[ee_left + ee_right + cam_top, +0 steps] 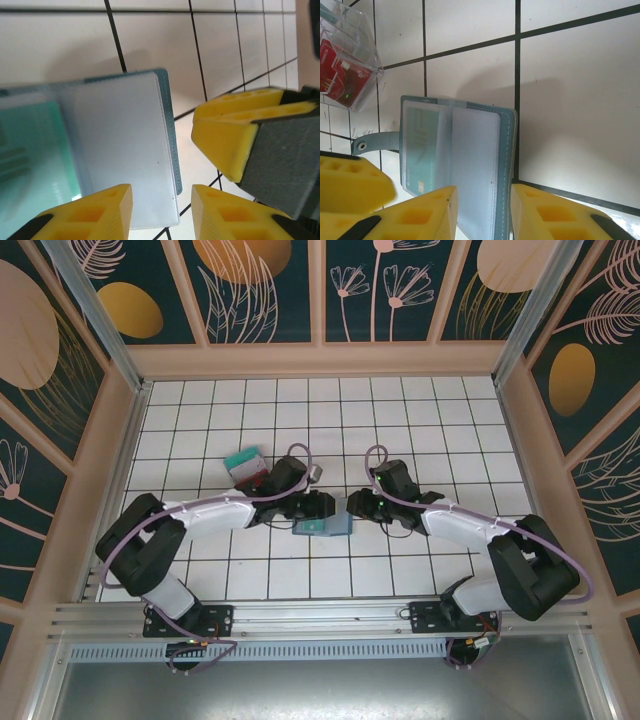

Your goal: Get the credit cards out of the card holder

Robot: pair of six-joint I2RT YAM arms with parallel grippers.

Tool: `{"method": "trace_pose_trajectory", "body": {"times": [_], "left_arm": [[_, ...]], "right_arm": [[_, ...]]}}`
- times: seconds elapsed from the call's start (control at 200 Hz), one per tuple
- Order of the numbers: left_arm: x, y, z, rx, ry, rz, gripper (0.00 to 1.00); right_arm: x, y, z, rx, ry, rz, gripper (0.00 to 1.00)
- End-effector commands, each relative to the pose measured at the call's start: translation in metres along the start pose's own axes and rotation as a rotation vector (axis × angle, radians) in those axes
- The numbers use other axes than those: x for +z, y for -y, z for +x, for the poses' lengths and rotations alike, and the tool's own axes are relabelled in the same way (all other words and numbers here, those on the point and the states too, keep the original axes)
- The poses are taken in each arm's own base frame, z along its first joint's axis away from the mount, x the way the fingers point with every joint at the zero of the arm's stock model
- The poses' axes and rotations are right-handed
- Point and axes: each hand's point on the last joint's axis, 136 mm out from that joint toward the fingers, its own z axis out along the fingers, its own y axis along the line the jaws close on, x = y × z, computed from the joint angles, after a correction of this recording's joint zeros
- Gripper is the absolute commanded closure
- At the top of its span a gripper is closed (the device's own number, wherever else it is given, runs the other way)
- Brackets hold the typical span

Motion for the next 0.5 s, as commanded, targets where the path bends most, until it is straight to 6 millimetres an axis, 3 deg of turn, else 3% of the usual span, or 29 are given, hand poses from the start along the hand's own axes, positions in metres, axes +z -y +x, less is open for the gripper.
{"method": "trace_pose_trajectory", "body": {"times": [0.0, 0.14, 0.215, 0.35, 0.495], "left_arm": [[-0.021, -0.017, -0.011, -0.003, 0.045, -0.041, 0.63], [-0.034, -0.037, -0.013, -0.008, 0.069, -0.094, 0.65], [-0.036, -0.046, -0.011, -0.008, 0.072, -0.12, 0.71], [-0.03, -0.063, -0.001, -0.013, 0.042, -0.165, 0.87], [-0.021, -0.075, 0.008, -0.034, 0.015, -0.177, 0.88]], "right_arm": [[-0.009, -0.021, -0.015, 0.005, 0.033, -0.063, 0.65], [-0.011, -0.033, -0.018, -0.006, 0.03, -0.091, 0.65], [-0.011, -0.041, -0.019, -0.017, 0.027, -0.111, 0.72], [-0.004, -0.056, -0.014, -0.021, -0.004, -0.157, 0.79], [0.01, -0.063, -0.004, -0.001, -0.059, -0.193, 0.88]]}}
